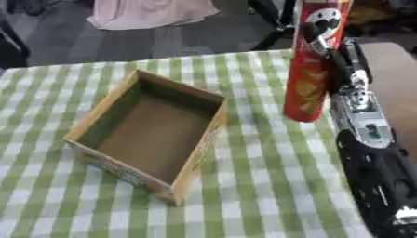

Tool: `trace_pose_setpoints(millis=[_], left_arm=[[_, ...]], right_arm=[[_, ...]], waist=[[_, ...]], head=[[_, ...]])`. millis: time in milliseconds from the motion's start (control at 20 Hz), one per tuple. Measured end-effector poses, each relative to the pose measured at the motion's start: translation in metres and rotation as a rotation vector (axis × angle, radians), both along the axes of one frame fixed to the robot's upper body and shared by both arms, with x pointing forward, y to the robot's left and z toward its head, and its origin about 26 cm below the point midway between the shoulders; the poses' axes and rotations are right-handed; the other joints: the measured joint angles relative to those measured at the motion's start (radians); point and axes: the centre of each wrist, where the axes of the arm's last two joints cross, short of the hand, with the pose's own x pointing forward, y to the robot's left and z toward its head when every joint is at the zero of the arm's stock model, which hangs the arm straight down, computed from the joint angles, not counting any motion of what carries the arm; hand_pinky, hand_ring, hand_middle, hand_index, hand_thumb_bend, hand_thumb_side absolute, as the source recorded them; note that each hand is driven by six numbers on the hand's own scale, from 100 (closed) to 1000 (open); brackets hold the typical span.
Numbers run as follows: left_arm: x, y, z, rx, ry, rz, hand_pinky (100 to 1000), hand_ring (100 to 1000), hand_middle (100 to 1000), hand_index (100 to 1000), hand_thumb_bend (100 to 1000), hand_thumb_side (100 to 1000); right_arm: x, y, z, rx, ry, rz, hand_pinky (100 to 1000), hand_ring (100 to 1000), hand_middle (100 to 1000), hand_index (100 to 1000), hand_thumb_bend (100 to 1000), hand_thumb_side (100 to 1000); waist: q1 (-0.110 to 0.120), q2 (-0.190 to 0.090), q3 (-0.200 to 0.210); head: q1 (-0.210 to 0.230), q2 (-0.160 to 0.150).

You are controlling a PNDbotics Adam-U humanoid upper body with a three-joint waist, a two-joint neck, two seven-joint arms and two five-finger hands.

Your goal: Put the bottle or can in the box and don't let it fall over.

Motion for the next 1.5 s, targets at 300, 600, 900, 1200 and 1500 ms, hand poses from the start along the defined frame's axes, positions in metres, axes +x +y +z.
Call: trace_pose_setpoints(millis=[300, 600, 900, 1200, 1500], left_arm=[[-0.001, 0.001, -0.001, 0.0, 0.006, 0.0, 1000, 674, 710, 766, 223, 683], [-0.001, 0.001, -0.001, 0.002, 0.008, -0.004, 1000, 674, 710, 766, 222, 683], [-0.001, 0.0, -0.001, 0.005, 0.011, -0.011, 1000, 673, 710, 766, 222, 683], [-0.001, -0.001, -0.001, 0.006, 0.015, -0.019, 1000, 672, 710, 766, 221, 683], [0.001, -0.003, -0.001, 0.009, 0.016, -0.032, 1000, 672, 710, 766, 219, 684]], right_arm=[[-0.006, 0.02, 0.022, -0.046, -0.077, 0.047, 104, 329, 471, 304, 1000, 541], [-0.012, 0.052, 0.04, -0.1, -0.132, 0.115, 100, 329, 471, 301, 1000, 541], [-0.01, 0.092, 0.046, -0.132, -0.14, 0.201, 100, 326, 466, 294, 1000, 541], [-0.009, 0.132, 0.046, -0.149, -0.154, 0.287, 100, 325, 460, 284, 1000, 541], [-0.012, 0.167, 0.037, -0.14, -0.172, 0.348, 107, 328, 456, 276, 1000, 541]], waist=[[-0.01, -0.018, 0.005], [-0.018, -0.032, 0.007], [-0.027, -0.041, 0.015], [-0.036, -0.046, 0.026], [-0.039, -0.048, 0.037]], head=[[0.005, 0.017], [0.006, 0.028], [0.005, 0.037], [0.002, 0.045], [-0.001, 0.053]])
